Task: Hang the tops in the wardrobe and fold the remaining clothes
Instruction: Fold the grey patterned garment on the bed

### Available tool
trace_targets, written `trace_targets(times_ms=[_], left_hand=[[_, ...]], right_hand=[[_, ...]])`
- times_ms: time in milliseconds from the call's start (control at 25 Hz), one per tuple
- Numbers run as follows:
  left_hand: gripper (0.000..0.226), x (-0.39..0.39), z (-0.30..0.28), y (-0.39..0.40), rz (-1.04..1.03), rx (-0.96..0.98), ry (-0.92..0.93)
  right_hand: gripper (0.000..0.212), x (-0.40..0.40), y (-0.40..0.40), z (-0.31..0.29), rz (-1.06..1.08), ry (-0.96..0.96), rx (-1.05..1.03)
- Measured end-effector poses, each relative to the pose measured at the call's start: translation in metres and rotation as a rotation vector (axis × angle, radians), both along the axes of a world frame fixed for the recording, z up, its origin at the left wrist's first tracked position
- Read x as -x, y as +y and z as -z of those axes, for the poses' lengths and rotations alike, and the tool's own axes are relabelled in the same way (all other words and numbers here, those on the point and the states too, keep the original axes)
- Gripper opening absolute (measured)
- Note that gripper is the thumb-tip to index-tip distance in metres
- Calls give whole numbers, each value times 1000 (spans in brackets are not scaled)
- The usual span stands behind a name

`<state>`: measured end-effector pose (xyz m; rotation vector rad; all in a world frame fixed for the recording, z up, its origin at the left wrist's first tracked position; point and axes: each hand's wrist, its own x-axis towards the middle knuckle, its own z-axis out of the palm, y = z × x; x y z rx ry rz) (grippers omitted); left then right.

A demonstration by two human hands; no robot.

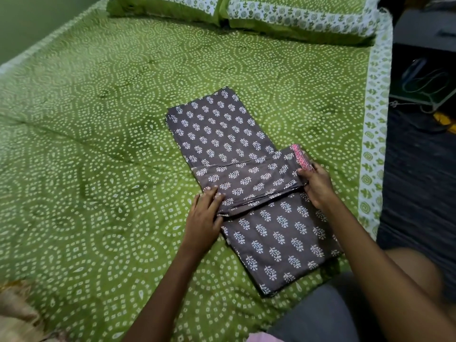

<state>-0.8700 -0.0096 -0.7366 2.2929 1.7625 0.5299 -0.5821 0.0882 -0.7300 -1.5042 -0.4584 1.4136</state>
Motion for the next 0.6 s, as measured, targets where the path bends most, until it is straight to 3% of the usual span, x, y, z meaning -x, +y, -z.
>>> trace_targets(times_ms=[120, 200, 280, 360, 480, 600], left_hand=[[50, -6, 5, -19, -15, -10, 52], [47, -16, -5, -15, -129, 20, -10], [41, -37, -28, 9, -189, -76, -4], [35, -64, -42, 44, -101, -123, -34], [58, -103, -35, 77, 185, 192, 98], [68, -117, -4, 79, 229, 286, 195]], right_hand=[[45, 2, -7, 6, -6, -60, 5], [45, 2, -1, 1, -29, -162, 19], [39, -2, 6, -6, -52, -265, 29], [36, -4, 6, -11, -57, -265, 48], [49, 5, 3, -17, -27, -392, 37], [61, 24, -5, -21, -97, -652, -112]])
